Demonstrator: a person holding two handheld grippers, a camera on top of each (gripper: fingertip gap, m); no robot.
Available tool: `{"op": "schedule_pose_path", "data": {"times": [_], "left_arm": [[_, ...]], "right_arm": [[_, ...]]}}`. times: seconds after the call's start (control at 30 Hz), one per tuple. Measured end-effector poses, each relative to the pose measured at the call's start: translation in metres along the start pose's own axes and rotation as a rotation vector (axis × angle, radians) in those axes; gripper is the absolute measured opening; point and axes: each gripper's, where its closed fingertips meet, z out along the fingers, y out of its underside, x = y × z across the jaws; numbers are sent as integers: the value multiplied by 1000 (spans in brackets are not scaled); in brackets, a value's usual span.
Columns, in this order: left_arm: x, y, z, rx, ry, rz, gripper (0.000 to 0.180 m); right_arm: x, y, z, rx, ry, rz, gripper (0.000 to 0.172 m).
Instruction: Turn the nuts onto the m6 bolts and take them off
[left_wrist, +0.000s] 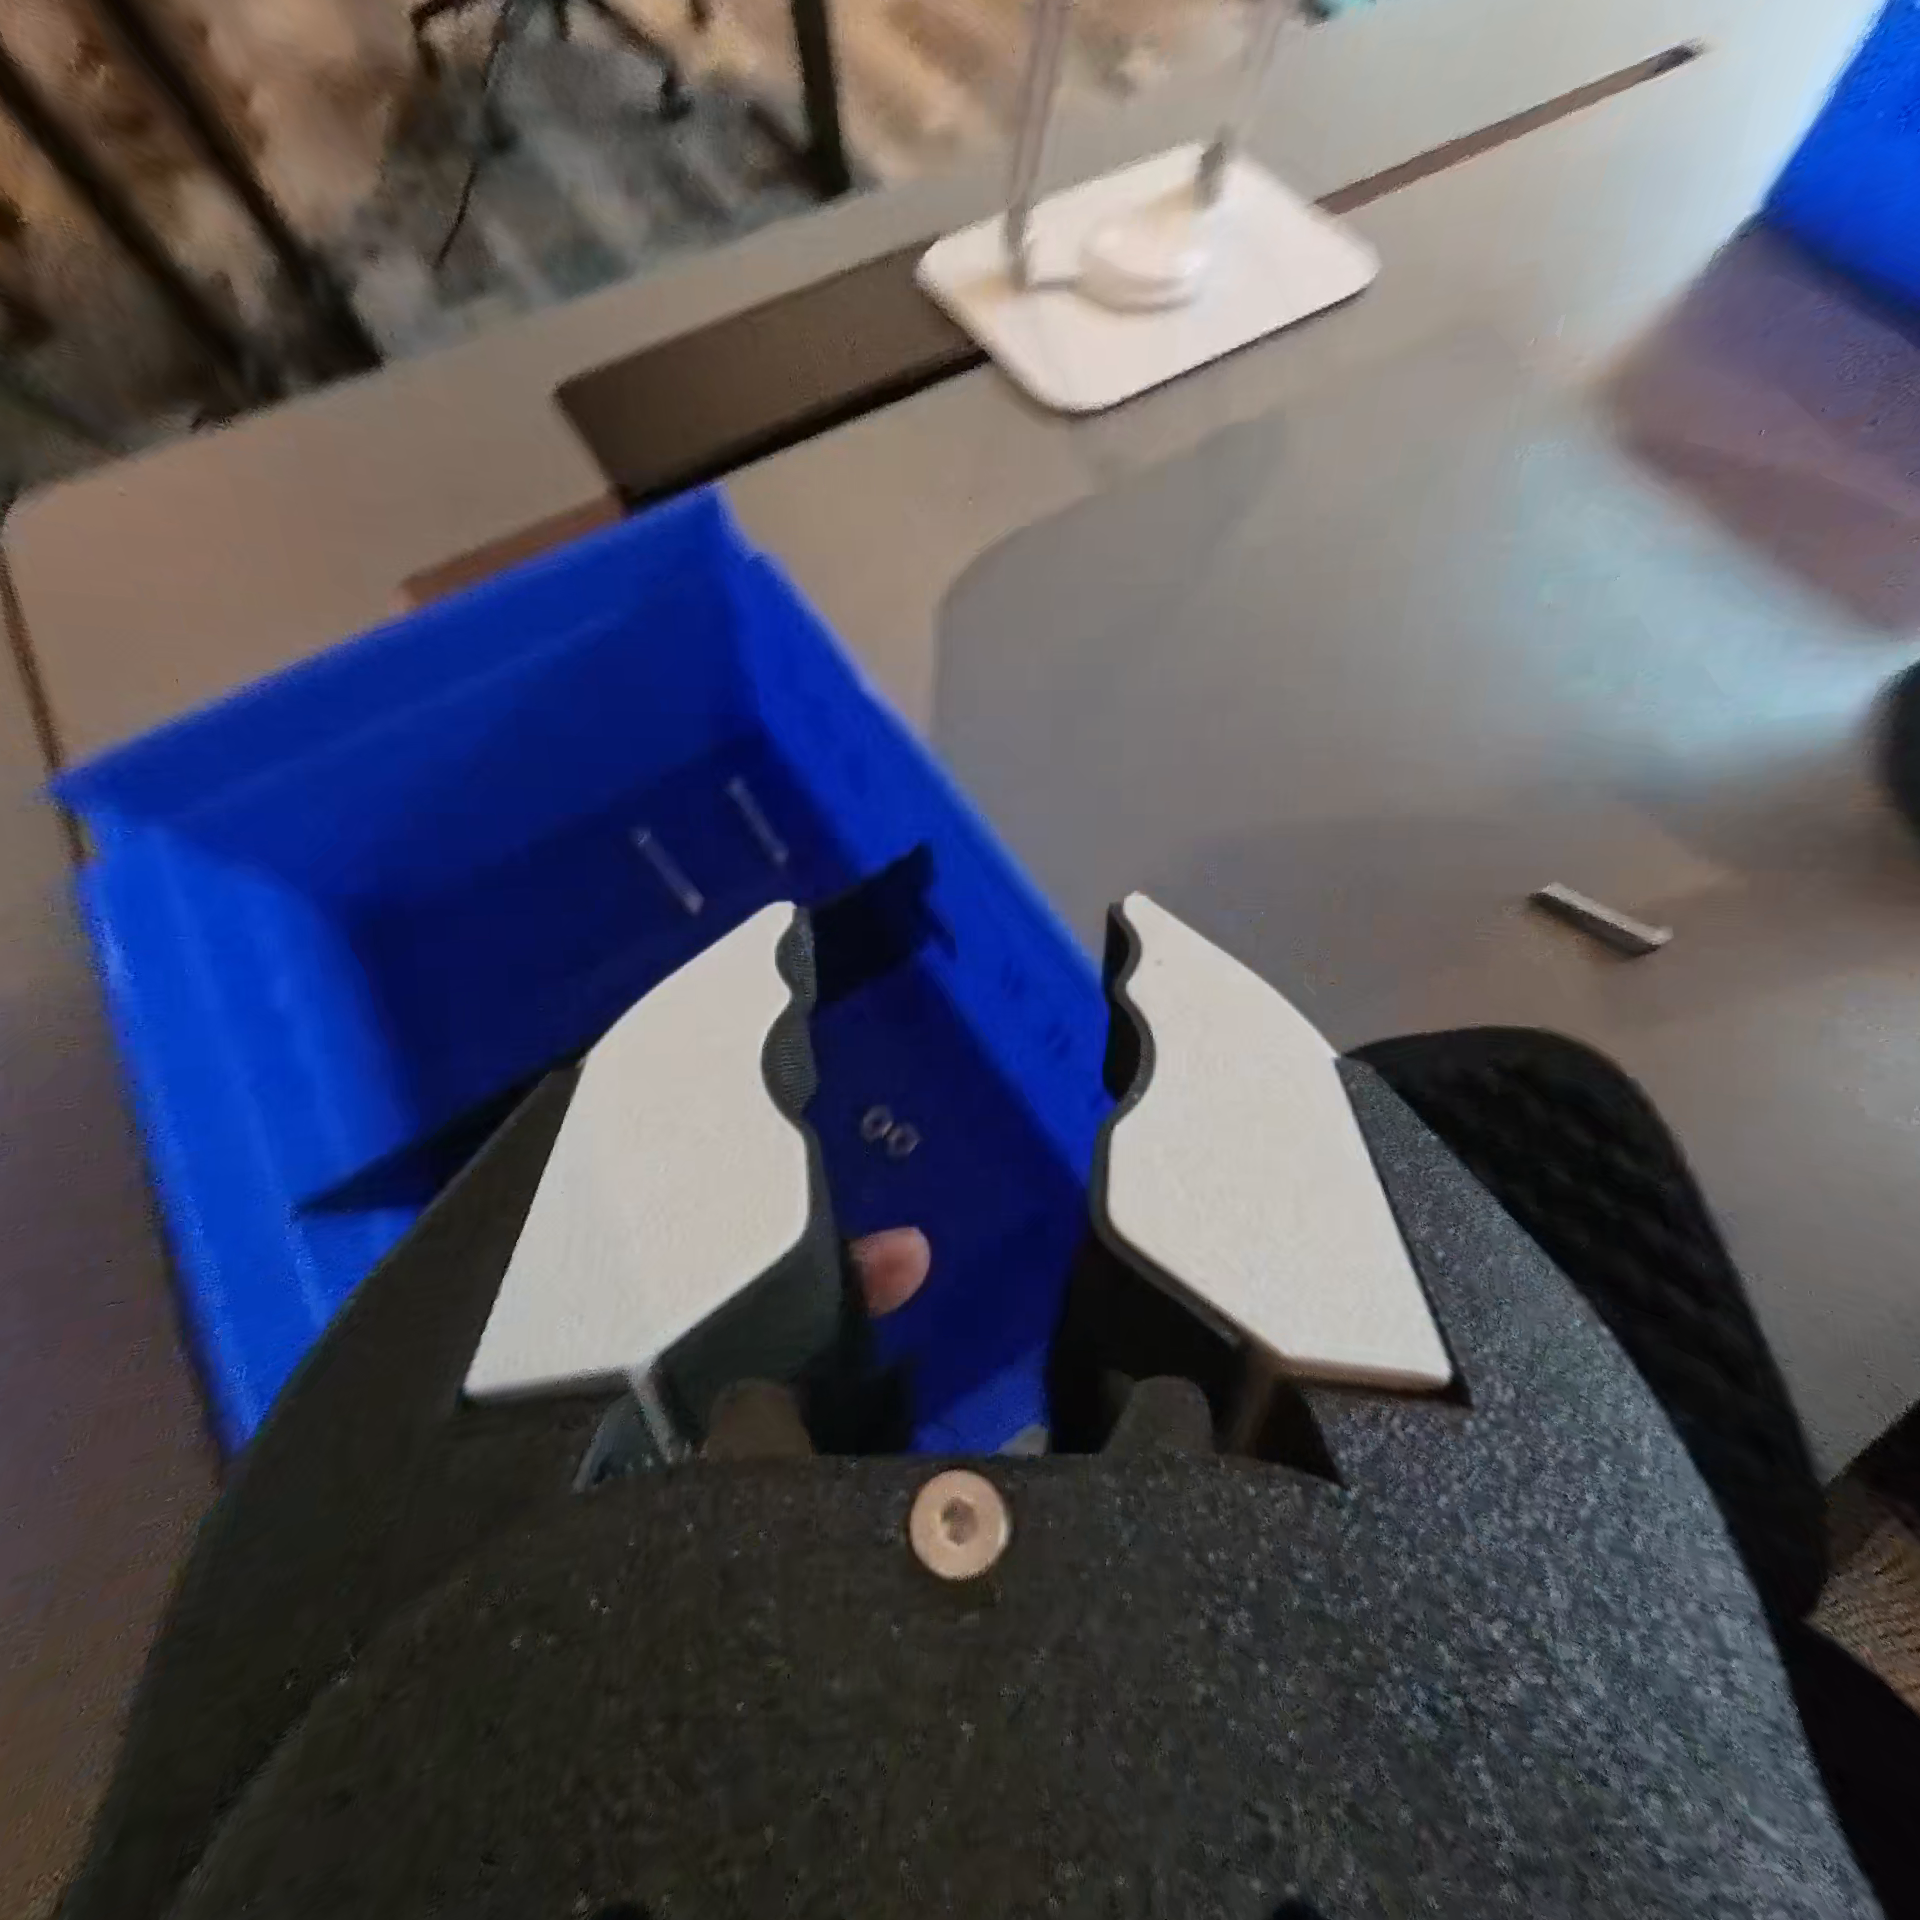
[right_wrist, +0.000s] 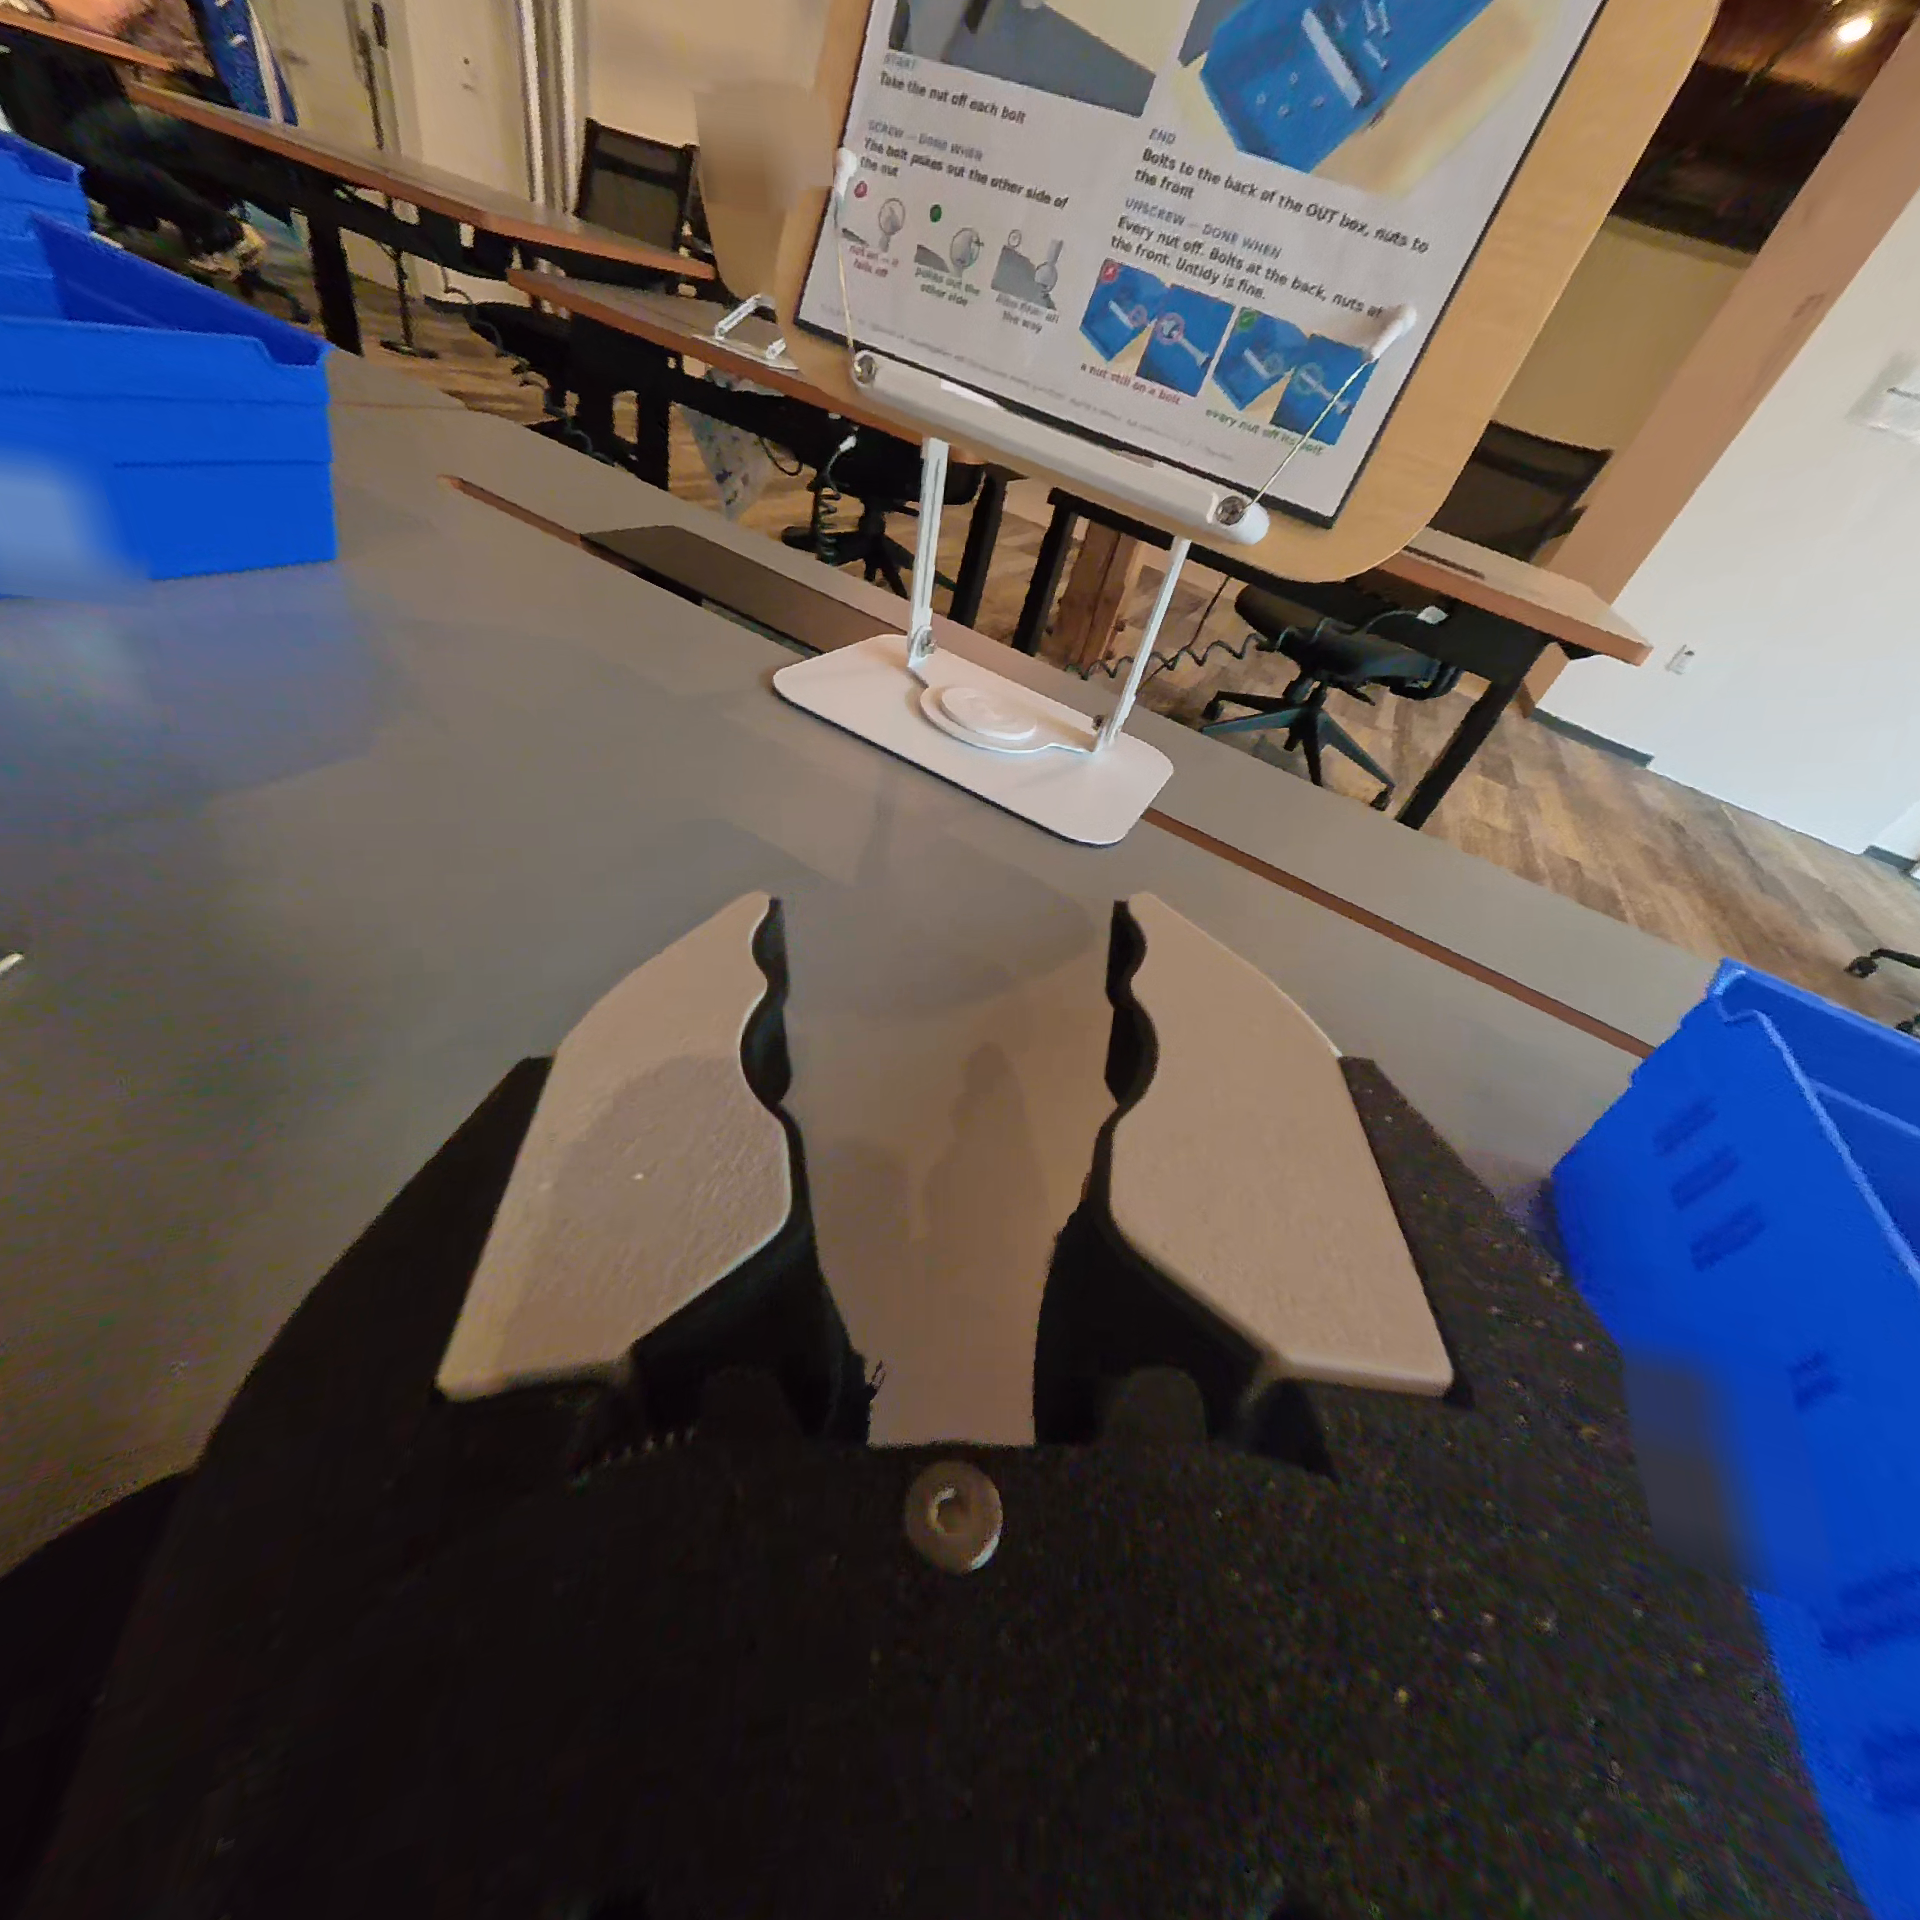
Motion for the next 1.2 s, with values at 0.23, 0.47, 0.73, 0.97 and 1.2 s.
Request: {"op": "schedule_pose_path", "data": {"times": [0.23, 0.47, 0.73, 0.97, 1.2], "left_arm": [[-35, 82, 24, -349, -24, 3, 51], [-52, 128, 61, -553, -49, -36, 30], [-43, 129, 77, -546, -2, -138, 33], [-44, 139, 79, -649, -59, -114, 34], [-46, 143, 80, -703, -70, -134, 32]], "right_arm": [[-6, 5, 2, -18, -65, 50, 61], [-7, 9, 5, -37, -69, 52, 61], [-6, 11, 7, -52, -64, 45, 62], [-3, 10, 6, -43, -57, 48, 62], [-3, 8, 5, -32, -57, 47, 62]]}}
